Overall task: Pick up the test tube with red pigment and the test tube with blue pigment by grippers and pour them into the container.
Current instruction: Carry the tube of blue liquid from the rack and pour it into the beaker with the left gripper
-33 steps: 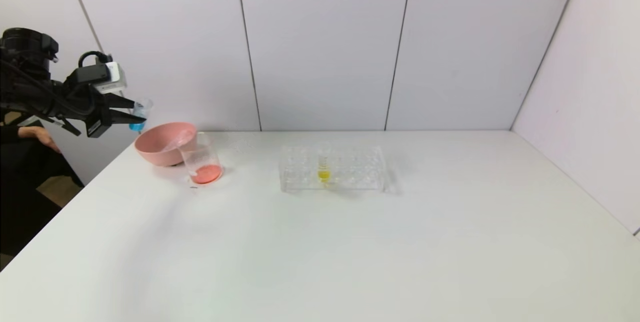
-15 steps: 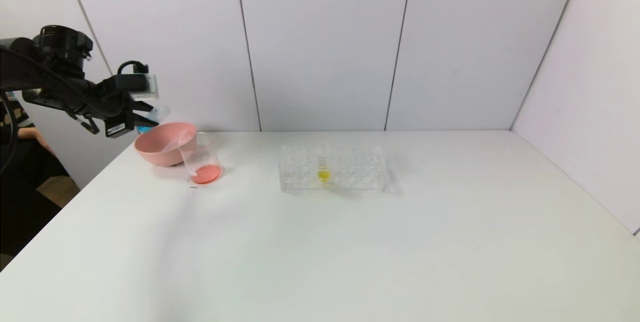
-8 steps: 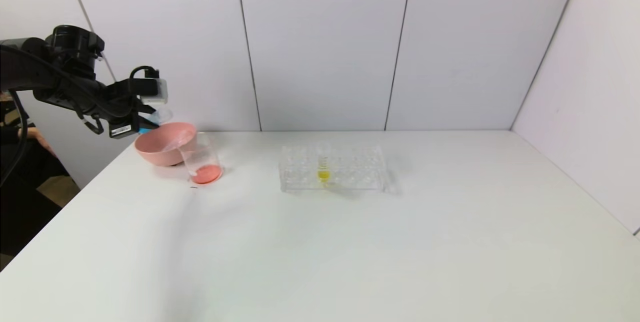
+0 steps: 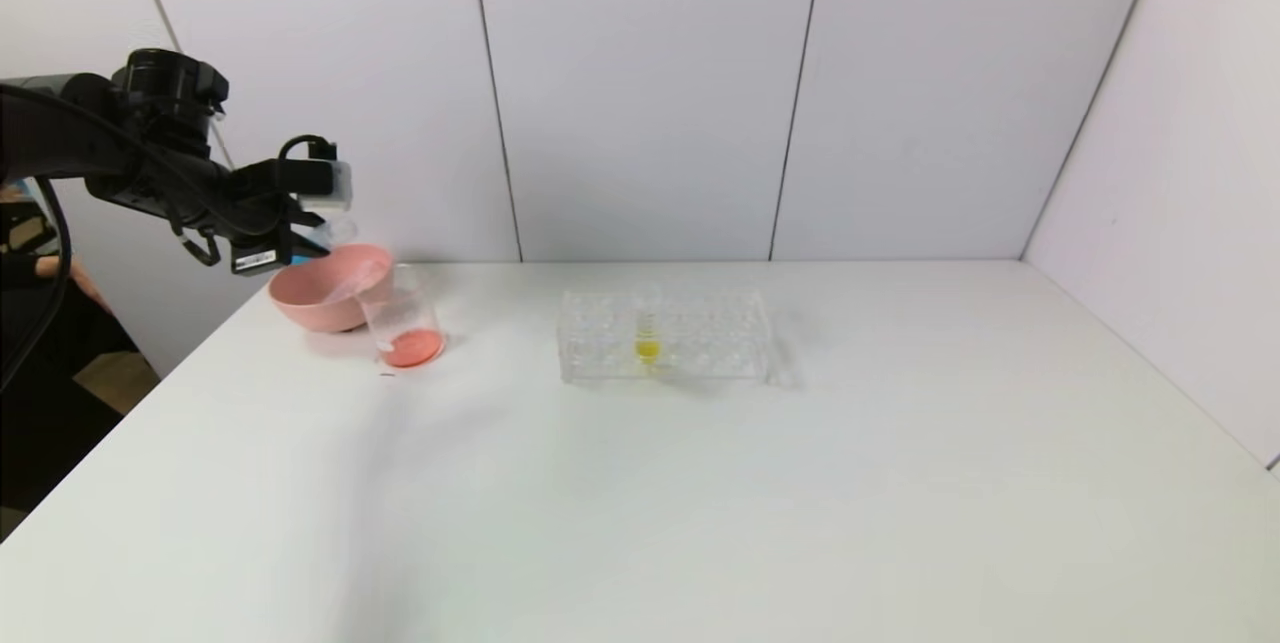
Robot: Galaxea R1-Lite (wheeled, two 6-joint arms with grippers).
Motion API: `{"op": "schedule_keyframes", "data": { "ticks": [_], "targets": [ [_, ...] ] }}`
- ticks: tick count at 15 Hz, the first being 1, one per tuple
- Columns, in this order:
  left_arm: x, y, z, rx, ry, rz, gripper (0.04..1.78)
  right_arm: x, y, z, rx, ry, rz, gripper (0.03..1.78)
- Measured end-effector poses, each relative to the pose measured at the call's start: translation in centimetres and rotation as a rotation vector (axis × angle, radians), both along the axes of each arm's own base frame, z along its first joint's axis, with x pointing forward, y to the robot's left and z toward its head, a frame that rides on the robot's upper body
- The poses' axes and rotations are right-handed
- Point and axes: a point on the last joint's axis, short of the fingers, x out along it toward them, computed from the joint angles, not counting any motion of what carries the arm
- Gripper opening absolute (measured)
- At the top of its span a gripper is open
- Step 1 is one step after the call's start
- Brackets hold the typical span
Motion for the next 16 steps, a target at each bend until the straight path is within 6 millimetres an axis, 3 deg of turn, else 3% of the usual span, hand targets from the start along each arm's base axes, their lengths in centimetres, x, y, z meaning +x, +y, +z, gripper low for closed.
{"op": "schedule_keyframes", "data": {
  "ticks": [16],
  "targets": [
    [-0.03, -1.06, 0.19, 0.102, 0.006, 0.018, 0.44, 0.00, 0.00, 0.00, 0.000, 0.000, 0.000, 1.77]
  ]
}}
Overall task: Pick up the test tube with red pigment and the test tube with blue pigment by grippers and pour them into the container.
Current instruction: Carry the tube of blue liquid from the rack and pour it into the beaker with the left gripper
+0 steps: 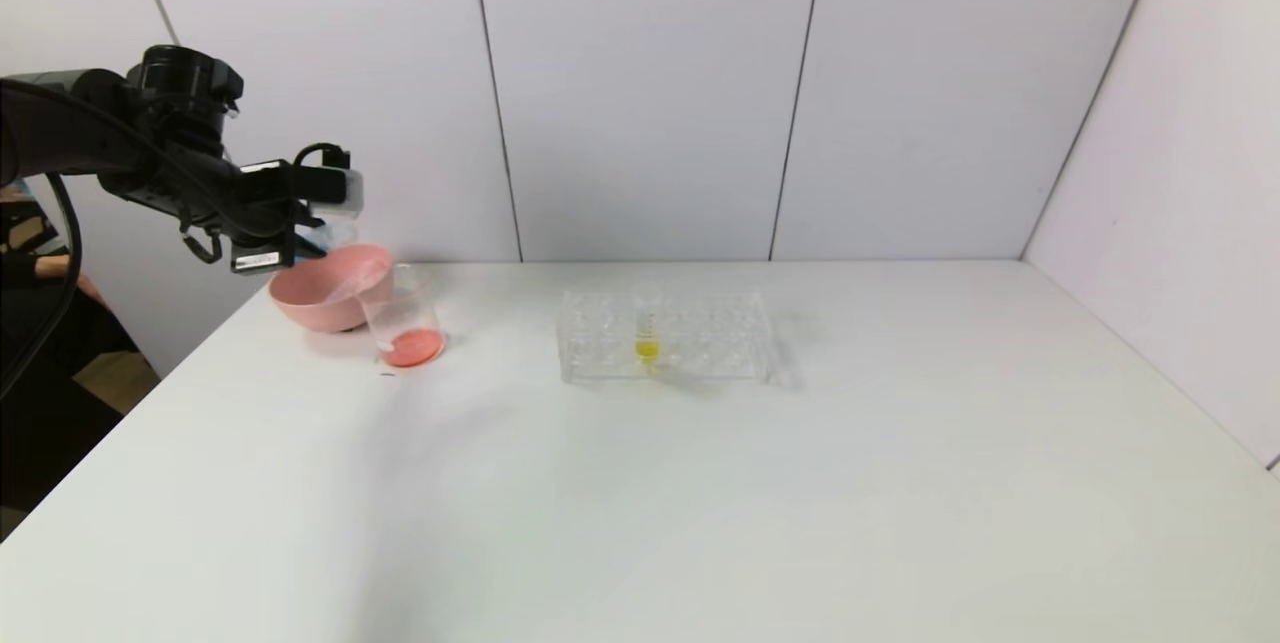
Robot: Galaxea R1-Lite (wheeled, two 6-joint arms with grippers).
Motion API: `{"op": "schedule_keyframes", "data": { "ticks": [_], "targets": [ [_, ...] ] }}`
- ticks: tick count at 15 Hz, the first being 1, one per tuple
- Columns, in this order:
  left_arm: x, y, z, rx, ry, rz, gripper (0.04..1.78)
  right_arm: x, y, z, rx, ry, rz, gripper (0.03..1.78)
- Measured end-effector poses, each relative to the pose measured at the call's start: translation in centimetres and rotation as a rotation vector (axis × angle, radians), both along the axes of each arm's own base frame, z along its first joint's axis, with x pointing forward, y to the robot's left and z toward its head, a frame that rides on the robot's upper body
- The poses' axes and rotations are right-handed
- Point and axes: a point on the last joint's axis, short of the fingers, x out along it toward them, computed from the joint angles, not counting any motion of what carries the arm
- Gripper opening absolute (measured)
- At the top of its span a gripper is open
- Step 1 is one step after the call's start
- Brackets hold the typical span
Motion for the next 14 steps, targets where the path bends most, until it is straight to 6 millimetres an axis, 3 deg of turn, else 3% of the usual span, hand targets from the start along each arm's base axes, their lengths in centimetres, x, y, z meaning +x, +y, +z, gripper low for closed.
{"op": "schedule_keyframes", "data": {
  "ticks": [14],
  "targets": [
    [0.4, -1.3, -0.2, 0.074, 0.005, 0.043, 0.44, 0.0, 0.0, 0.0, 0.000, 0.000, 0.000, 1.77]
  ]
}}
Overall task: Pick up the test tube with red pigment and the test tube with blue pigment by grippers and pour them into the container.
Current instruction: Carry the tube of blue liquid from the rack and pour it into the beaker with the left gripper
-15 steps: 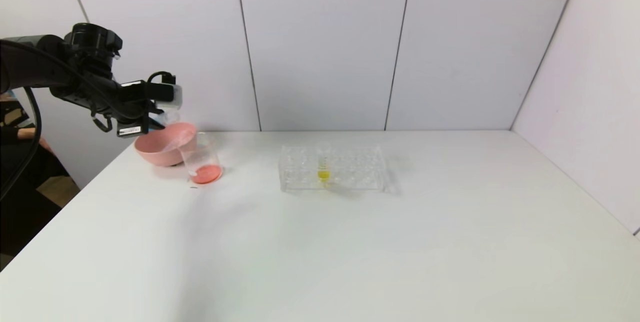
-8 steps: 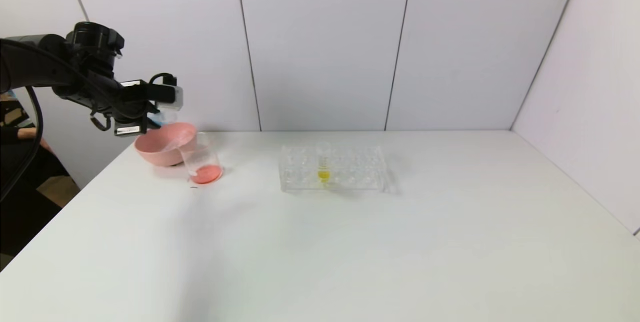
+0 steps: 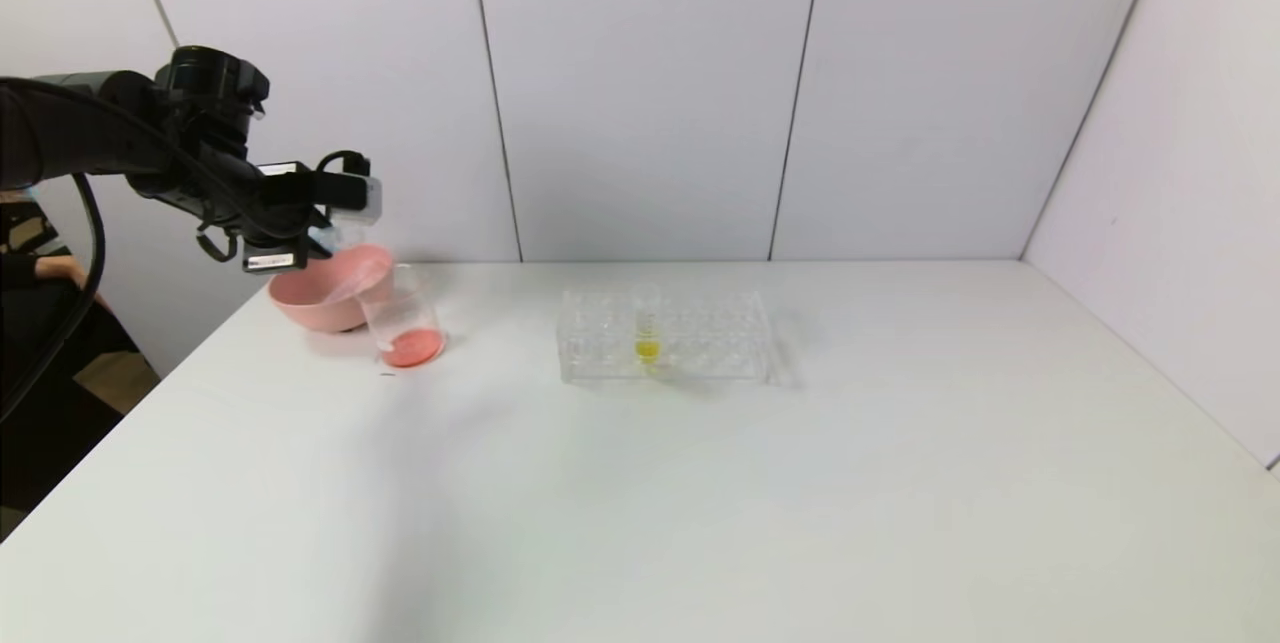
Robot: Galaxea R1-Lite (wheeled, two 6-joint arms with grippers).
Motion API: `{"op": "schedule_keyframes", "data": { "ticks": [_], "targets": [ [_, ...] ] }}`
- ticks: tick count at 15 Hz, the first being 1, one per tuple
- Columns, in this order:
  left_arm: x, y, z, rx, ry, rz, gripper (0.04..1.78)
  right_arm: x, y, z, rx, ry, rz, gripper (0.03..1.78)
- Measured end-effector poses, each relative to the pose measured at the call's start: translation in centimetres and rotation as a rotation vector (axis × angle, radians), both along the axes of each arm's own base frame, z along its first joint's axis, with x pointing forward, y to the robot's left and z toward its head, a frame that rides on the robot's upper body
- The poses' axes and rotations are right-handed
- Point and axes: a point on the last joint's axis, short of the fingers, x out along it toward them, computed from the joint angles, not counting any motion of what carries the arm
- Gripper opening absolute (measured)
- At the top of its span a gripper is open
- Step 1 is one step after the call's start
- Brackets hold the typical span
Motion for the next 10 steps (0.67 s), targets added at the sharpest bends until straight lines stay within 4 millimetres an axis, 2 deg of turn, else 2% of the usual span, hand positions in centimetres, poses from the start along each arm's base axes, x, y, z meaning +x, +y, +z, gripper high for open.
{"op": "schedule_keyframes", "data": {
  "ticks": [10],
  "targets": [
    [0.1, -1.1, -0.1, 0.120, 0.010, -0.038, 0.44, 0.0, 0.0, 0.0, 0.000, 0.000, 0.000, 1.77]
  ]
}}
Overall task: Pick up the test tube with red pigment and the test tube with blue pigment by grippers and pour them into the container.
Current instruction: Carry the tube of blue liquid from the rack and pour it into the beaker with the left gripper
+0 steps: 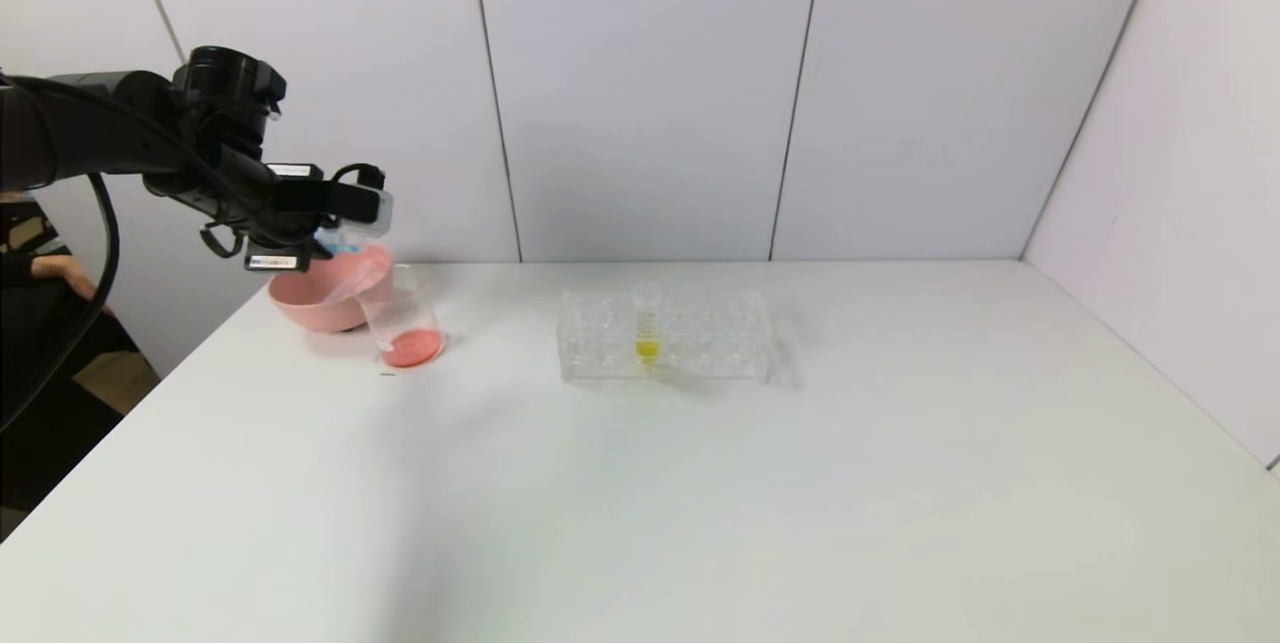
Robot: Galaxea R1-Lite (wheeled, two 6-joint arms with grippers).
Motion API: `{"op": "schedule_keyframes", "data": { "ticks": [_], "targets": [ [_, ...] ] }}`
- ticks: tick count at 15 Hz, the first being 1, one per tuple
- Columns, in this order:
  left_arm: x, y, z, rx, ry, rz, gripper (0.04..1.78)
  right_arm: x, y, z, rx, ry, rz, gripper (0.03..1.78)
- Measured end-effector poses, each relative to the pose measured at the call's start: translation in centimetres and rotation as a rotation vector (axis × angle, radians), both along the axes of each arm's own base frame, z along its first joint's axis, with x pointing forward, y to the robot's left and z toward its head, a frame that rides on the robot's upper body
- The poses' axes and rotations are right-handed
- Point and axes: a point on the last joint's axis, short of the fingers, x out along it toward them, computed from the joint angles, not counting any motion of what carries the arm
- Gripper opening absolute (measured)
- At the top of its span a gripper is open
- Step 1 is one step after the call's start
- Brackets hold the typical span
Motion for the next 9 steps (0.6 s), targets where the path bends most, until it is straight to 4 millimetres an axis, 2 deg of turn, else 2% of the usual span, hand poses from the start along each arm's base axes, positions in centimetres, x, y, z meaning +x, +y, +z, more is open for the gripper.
{"op": "schedule_keyframes", "data": {
  "ticks": [9],
  "targets": [
    [0.00, -0.17, -0.02, 0.041, 0.005, -0.033, 0.44, 0.00, 0.00, 0.00, 0.000, 0.000, 0.000, 1.77]
  ]
}}
